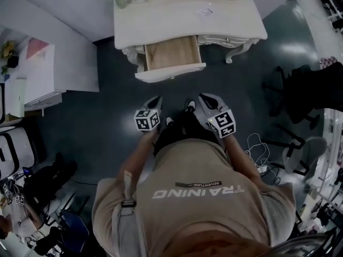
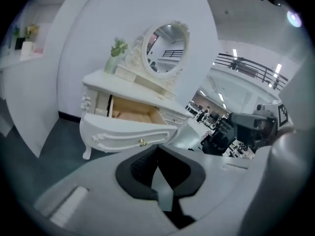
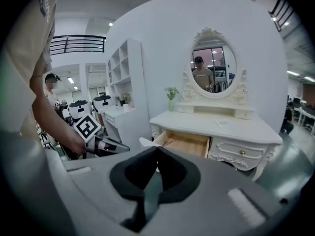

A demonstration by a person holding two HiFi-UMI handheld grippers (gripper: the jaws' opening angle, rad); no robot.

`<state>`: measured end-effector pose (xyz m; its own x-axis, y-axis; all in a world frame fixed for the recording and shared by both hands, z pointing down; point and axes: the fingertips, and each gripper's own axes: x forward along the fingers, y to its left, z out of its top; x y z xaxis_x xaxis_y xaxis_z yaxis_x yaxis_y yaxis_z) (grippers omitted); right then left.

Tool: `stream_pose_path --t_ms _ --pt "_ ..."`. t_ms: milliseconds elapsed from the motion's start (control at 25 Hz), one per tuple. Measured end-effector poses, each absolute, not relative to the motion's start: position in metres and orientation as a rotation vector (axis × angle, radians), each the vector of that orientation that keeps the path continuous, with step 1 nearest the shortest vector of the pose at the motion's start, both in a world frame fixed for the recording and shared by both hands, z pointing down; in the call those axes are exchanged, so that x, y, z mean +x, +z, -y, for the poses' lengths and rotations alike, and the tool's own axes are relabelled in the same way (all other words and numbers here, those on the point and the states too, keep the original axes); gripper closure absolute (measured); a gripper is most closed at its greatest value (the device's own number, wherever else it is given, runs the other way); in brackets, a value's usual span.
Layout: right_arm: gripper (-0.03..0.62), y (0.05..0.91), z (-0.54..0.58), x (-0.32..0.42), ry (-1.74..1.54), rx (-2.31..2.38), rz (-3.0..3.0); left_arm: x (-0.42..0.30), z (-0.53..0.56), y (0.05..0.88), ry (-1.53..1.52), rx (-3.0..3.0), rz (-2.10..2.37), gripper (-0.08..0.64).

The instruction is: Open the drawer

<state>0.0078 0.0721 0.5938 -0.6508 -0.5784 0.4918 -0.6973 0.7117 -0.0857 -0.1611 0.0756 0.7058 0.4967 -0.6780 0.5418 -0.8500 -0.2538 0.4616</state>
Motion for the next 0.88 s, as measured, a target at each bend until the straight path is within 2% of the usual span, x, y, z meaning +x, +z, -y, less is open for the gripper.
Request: stream_pose_path --t_ms 360,680,880 --pt "0.589 0.548 -0.088 0.018 0.273 0.994 2.535 -0.155 -0.081 0.596 0.459 2.33 1.399 0.554" --pt "0.589 0.473 -0.067 0.03 0.142 1.037 2.68 -0.123 -0.067 0.482 0.325 2.518 1.54 0.554" --pt "0.589 0.452 -0.078 0.034 0.081 1.059 2.742 -0.117 -0.077 0.451 0.251 2.521 1.652 0.554"
